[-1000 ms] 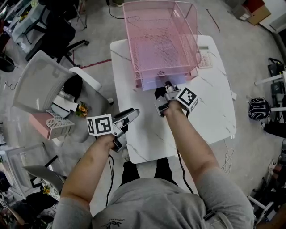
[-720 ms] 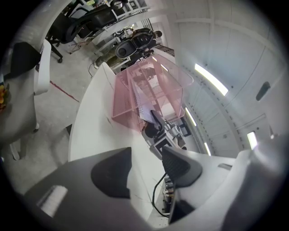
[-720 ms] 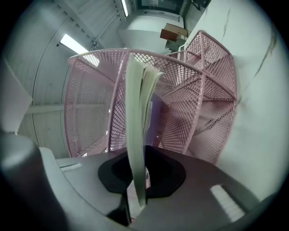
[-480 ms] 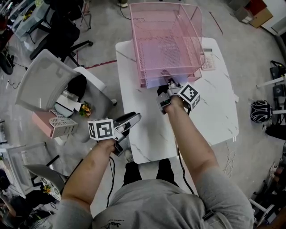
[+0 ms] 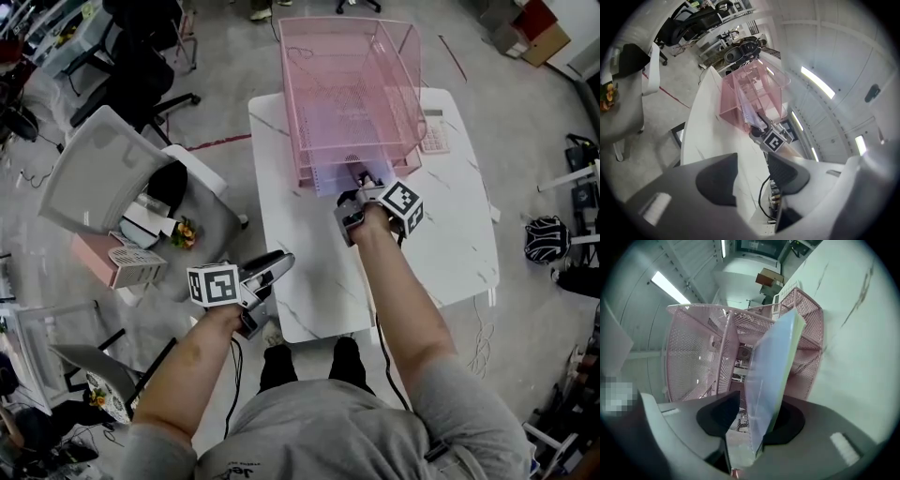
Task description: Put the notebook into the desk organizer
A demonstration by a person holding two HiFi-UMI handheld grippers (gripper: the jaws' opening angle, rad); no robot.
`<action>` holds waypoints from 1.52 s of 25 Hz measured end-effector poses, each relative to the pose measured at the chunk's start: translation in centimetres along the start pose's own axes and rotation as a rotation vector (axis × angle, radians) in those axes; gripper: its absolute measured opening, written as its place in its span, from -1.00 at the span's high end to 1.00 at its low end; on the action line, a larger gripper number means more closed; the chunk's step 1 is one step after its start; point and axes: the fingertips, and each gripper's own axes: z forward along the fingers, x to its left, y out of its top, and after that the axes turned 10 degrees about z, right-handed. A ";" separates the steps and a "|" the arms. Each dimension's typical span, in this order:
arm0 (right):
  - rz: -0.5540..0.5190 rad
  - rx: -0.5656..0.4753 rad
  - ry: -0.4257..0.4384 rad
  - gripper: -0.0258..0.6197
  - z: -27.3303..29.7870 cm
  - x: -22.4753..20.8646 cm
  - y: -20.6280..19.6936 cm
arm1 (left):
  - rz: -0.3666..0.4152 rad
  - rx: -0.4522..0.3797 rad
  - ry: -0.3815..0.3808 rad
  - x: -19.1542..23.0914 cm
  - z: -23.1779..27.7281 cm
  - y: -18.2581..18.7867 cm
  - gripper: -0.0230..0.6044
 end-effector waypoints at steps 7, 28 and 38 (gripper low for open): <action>-0.008 -0.013 -0.044 0.34 -1.1 -0.3 -0.1 | -0.010 -0.007 -0.011 -0.8 -1.0 -1.1 0.12; -0.019 0.090 -0.138 -0.34 -0.4 -3.1 -2.1 | -0.020 -0.012 -0.021 -1.9 -2.3 -2.6 0.12; -0.222 0.427 -0.016 -0.33 -12.2 -1.2 -5.5 | 0.147 -0.098 0.022 -7.3 -2.3 -1.5 0.15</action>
